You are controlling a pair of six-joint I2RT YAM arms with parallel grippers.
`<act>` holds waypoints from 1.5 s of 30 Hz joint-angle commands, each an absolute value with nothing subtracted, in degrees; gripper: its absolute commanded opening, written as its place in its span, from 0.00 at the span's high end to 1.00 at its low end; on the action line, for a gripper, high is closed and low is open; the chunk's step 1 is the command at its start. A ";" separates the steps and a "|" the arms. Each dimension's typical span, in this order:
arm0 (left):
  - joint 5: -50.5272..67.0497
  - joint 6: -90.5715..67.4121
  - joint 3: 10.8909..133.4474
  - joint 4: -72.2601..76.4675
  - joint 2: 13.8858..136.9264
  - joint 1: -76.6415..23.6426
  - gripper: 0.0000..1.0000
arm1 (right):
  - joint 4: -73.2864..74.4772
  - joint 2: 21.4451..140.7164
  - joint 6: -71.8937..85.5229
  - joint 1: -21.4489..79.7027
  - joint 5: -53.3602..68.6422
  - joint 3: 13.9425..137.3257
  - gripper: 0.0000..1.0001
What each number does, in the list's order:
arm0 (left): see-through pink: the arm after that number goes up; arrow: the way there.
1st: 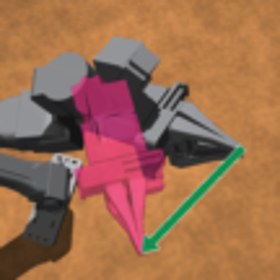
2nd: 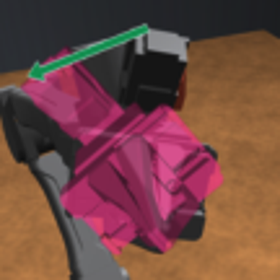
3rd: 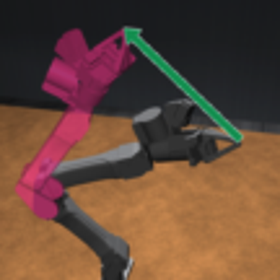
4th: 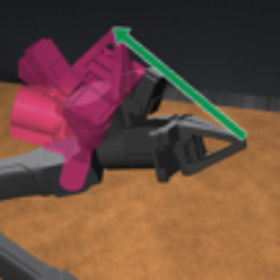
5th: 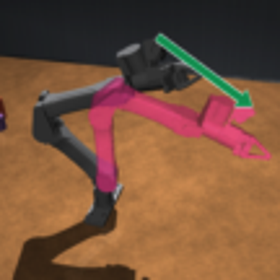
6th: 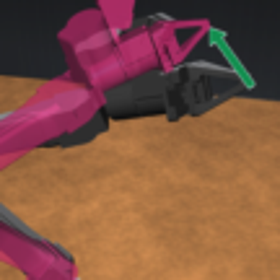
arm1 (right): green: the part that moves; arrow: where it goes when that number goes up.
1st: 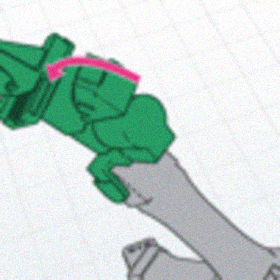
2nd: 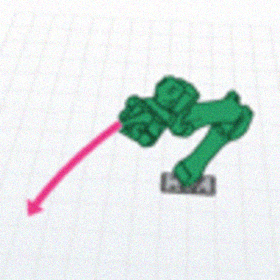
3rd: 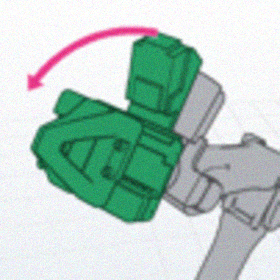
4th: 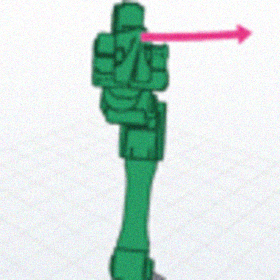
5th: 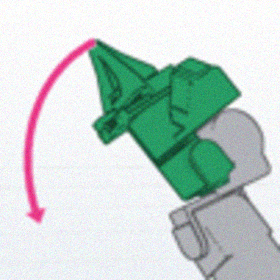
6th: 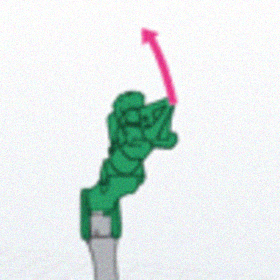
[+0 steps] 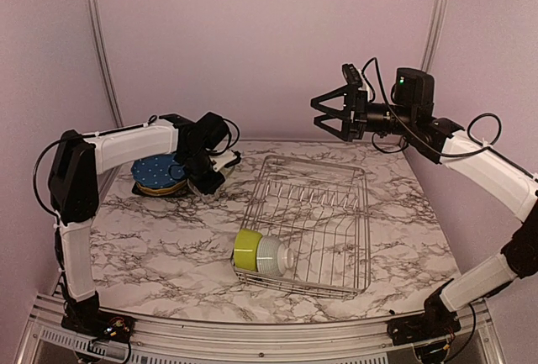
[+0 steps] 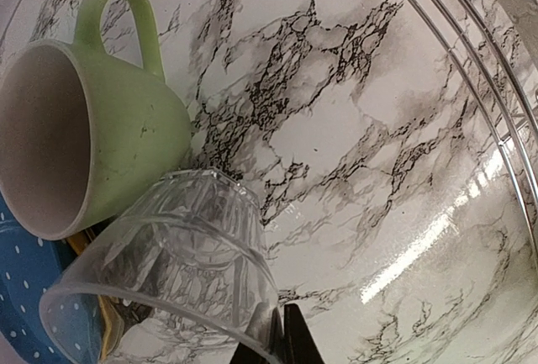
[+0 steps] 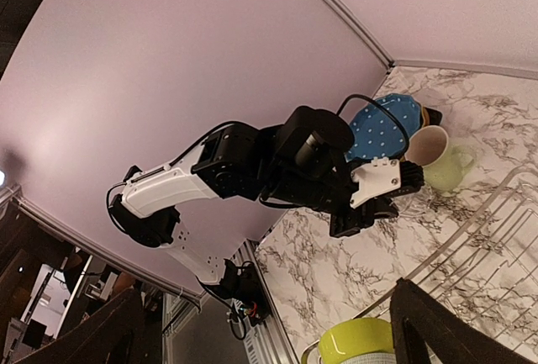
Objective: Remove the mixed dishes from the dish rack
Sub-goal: Place the cup at the center of the board.
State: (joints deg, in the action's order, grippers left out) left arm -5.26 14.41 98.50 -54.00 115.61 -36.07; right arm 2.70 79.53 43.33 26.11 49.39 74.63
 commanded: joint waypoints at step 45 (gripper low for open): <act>-7.43 16.15 107.37 -52.82 121.77 -32.62 1.00 | 3.62 79.86 42.20 25.84 49.59 75.63 0.02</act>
